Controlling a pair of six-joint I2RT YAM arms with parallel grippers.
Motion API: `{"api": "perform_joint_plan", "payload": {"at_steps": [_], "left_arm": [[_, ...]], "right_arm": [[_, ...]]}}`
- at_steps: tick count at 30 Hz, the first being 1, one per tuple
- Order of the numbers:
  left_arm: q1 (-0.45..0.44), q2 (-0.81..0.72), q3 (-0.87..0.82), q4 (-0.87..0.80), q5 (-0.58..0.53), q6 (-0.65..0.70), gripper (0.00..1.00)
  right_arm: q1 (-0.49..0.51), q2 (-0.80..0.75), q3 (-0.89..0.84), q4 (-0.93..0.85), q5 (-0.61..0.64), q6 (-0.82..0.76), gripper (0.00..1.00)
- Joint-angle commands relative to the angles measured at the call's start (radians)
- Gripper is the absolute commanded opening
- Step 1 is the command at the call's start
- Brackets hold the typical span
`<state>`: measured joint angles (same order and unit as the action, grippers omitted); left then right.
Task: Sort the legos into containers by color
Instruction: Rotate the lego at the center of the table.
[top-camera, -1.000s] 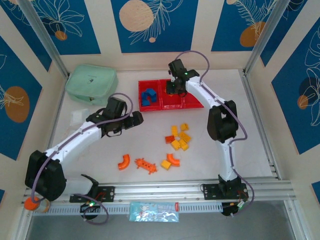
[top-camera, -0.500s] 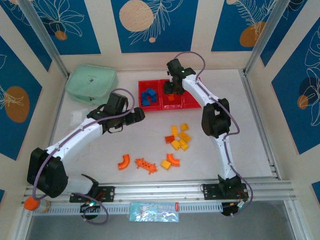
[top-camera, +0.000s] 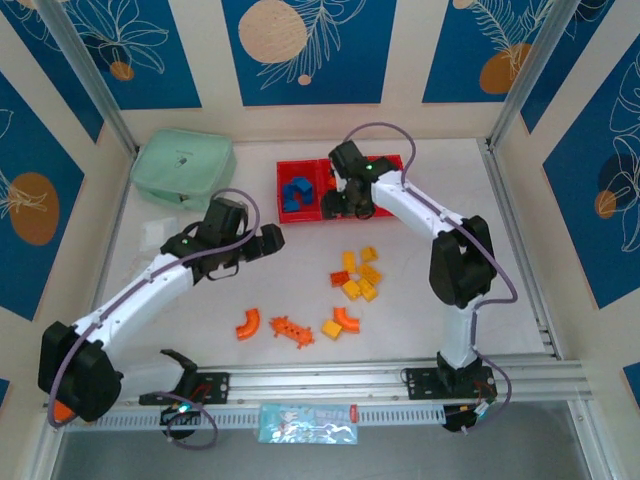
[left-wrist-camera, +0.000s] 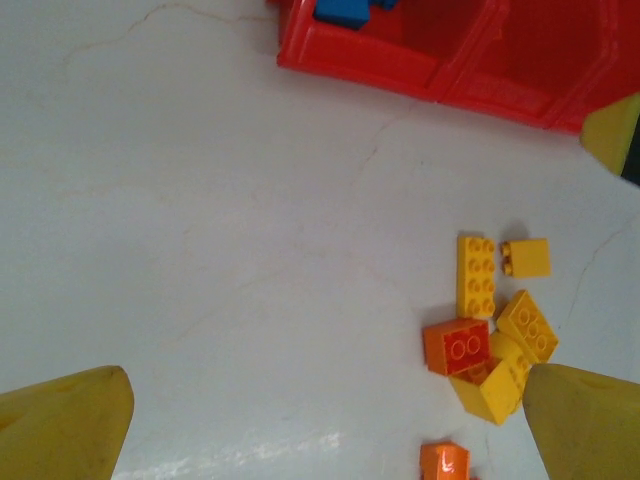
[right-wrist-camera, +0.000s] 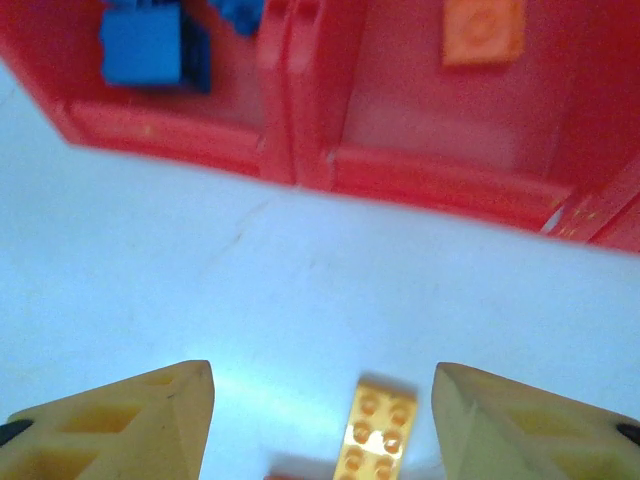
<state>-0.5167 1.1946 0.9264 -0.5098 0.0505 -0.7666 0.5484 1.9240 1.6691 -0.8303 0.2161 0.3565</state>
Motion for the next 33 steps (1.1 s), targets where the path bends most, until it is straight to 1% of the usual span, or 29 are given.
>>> {"api": "perform_joint_plan", "payload": {"at_steps": [1, 6, 9, 15, 19, 24, 27, 33], "left_arm": [[-0.015, -0.059, -0.052, -0.05, -0.03, -0.036, 0.99], [-0.02, -0.135, -0.143, -0.042, -0.051, -0.084, 0.99], [-0.022, -0.162, -0.183, -0.044, -0.053, -0.106, 0.99], [-0.022, -0.216, -0.235, -0.061, -0.082, -0.137, 0.99], [-0.022, -0.228, -0.236, -0.079, -0.09, -0.14, 0.99], [-0.022, -0.22, -0.23, -0.082, -0.092, -0.138, 0.99], [-0.022, -0.212, -0.225, -0.079, -0.089, -0.137, 0.99], [-0.022, -0.195, -0.228, -0.065, -0.085, -0.134, 0.99]], "right_arm": [[0.038, -0.054, -0.089, 0.0, -0.036, 0.041, 0.61], [0.125, -0.085, -0.224, 0.067, -0.057, 0.023, 0.62], [0.172, -0.074, -0.259, 0.087, -0.072, 0.008, 0.62], [0.245, -0.021, -0.28, 0.116, -0.044, -0.017, 0.62], [0.254, 0.023, -0.275, 0.132, -0.022, -0.029, 0.62], [0.247, 0.057, -0.243, 0.1, 0.072, -0.048, 0.63], [0.234, 0.036, -0.273, 0.08, 0.114, -0.028, 0.64], [0.223, -0.035, -0.344, 0.051, 0.156, 0.005, 0.67]]}}
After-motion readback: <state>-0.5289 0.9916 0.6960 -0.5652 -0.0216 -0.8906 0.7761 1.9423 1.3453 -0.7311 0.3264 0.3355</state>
